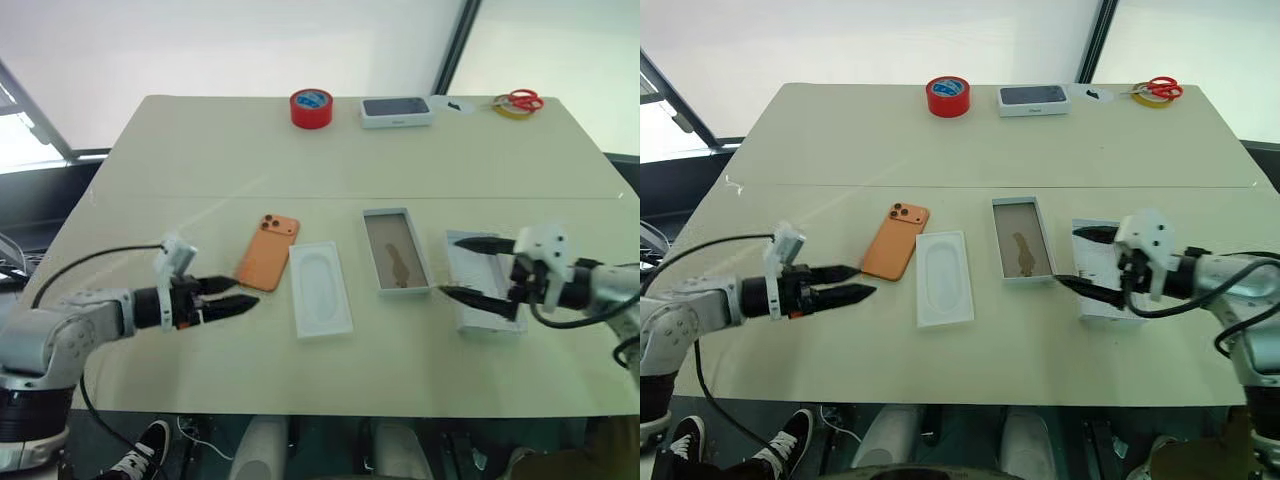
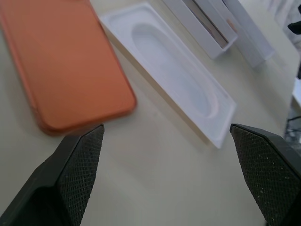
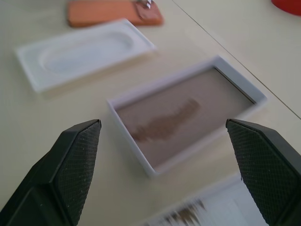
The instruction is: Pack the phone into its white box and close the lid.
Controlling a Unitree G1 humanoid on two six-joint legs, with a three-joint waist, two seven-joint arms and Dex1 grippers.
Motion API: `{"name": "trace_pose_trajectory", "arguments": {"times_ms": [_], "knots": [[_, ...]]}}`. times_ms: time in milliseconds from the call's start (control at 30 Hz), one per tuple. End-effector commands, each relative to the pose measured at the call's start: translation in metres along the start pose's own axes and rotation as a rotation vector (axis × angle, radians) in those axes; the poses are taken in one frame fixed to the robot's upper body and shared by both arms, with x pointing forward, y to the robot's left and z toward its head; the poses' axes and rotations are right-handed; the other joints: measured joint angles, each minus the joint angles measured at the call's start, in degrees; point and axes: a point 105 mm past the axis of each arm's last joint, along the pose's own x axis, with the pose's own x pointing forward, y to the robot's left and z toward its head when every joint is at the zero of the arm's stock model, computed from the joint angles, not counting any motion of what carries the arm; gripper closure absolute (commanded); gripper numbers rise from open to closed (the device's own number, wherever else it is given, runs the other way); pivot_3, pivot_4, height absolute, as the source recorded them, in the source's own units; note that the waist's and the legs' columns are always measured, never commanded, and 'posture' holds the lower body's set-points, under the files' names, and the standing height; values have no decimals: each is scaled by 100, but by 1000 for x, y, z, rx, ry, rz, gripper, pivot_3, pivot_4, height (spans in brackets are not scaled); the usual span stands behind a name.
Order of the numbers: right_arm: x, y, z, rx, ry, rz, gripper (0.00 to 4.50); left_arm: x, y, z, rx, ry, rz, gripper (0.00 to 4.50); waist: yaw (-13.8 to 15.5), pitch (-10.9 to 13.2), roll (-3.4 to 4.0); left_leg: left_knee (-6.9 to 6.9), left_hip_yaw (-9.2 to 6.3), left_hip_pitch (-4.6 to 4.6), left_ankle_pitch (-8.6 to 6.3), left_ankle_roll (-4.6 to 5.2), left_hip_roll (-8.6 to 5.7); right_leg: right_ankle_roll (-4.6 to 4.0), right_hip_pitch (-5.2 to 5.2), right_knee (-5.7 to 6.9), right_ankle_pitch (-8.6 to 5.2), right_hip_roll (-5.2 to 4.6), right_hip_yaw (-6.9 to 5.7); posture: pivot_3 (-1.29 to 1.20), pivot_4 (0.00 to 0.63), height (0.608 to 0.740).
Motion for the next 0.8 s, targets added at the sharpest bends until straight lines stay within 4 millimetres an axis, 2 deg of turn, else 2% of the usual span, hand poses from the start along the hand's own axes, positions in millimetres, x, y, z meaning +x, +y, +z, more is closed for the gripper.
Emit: {"name": "trace_pose_trajectory", "arguments": {"times_ms": [33, 167, 400, 533, 733, 800], "knots": [[17, 18, 2, -79, 24, 78, 58, 11, -16, -5, -12, 5, -40, 0, 21, 5, -9, 3, -3, 3, -1, -1, 0, -1, -8, -2, -1, -1, 0, 0, 150, 740], [27, 16, -1, -75, 9, 73, 58, 36, -21, -9, -55, -19, -61, 0, 21, 7, -13, 4, -2, -4, -3, 3, -4, -19, -2, -37, 9, -7, 4, 0, 150, 740], [30, 9, 0, -100, 4, 52, 58, 76, -8, -19, -124, -64, 19, 0, 57, 5, -13, 9, -1, -14, -5, 10, -7, 0, 9, -58, 28, 2, -1, 0, 150, 740], [31, 9, 0, -108, -1, 45, 58, 85, -6, -17, -166, -93, 24, 0, 167, 5, -13, 15, 2, 1, -6, 10, -7, 5, 18, -58, 32, 6, -7, 0, 150, 740], [35, 8, 1, -114, -12, 30, 58, 95, -7, -20, -192, -46, 16, 0, 175, 1, -14, 20, 3, 4, -8, 13, -8, 0, 26, -66, 35, 3, -7, 0, 150, 740], [36, 7, 2, -119, -14, 24, 0, 98, -7, -19, -209, -39, 11, 521, 177, 0, -13, 20, 2, 4, -8, 13, -9, 0, 26, -67, 35, 3, -7, 0, 150, 740]]}}
